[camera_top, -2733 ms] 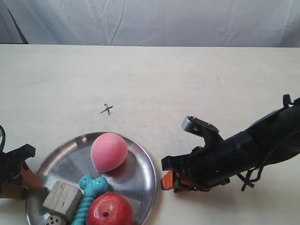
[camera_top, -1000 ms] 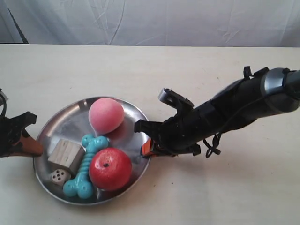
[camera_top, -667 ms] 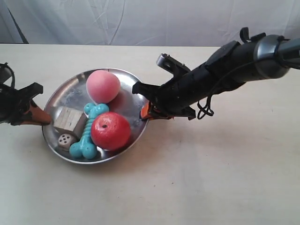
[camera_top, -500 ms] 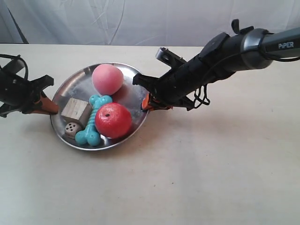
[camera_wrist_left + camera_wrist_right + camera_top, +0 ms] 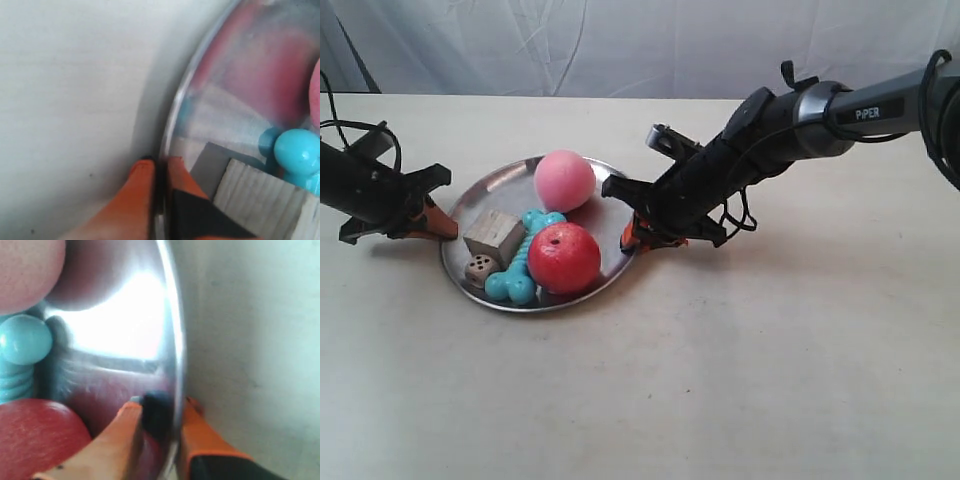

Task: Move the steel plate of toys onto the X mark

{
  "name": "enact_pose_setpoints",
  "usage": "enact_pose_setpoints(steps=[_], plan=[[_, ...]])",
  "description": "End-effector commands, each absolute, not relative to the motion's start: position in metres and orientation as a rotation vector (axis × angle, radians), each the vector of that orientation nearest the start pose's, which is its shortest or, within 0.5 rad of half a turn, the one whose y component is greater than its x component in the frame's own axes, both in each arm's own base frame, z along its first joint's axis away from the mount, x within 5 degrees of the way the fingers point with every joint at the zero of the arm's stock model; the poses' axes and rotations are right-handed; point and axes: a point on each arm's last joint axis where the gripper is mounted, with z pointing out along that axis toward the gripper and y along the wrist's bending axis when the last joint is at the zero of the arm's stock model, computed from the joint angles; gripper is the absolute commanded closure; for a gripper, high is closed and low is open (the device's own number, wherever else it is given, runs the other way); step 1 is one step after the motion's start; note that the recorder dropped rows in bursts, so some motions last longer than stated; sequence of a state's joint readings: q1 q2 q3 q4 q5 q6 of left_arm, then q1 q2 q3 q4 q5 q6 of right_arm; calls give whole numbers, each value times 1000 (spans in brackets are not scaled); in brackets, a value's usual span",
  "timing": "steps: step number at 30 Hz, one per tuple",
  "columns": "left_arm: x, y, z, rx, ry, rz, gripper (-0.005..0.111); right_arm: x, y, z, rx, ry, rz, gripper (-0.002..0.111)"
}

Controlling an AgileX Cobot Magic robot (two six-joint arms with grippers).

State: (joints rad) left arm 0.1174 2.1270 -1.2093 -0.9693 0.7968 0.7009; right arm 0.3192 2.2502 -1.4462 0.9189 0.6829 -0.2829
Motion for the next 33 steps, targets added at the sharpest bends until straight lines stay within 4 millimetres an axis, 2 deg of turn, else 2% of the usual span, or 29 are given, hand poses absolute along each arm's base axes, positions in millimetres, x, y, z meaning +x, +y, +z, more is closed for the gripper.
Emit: enact_pose_setpoints(steps=[1, 3, 8, 12, 16, 20, 24, 26, 29, 33], plan=[[387, -30, 105, -191, 2710, -1150, 95, 402, 192, 100, 66, 2847, 961, 62], [386, -31, 106, -152, 2700, -1165, 88, 402, 188, 99, 56, 2852, 946, 58], [383, -30, 104, -82, 2736, -1132, 70, 403, 178, 102, 76, 2882, 893, 58], [381, -30, 104, -59, 2756, -1151, 68, 404, 171, 106, 80, 2898, 879, 58], [379, -12, 107, -126, 2746, -1199, 68, 403, 168, 107, 90, 2916, 894, 58], [378, 23, 111, -295, 2674, -1263, 68, 403, 168, 107, 105, 2918, 895, 58], [377, 35, 114, -358, 2626, -1323, 68, 404, 166, 107, 106, 2916, 889, 59], [377, 39, 118, -379, 2595, -1351, 68, 406, 158, 113, 126, 2910, 858, 64], [379, 41, 138, -341, 2524, -1331, 68, 413, 134, 134, 131, 2859, 804, 74], [378, 40, 159, -287, 2477, -1305, 68, 413, 109, 162, 119, 2832, 747, 74]])
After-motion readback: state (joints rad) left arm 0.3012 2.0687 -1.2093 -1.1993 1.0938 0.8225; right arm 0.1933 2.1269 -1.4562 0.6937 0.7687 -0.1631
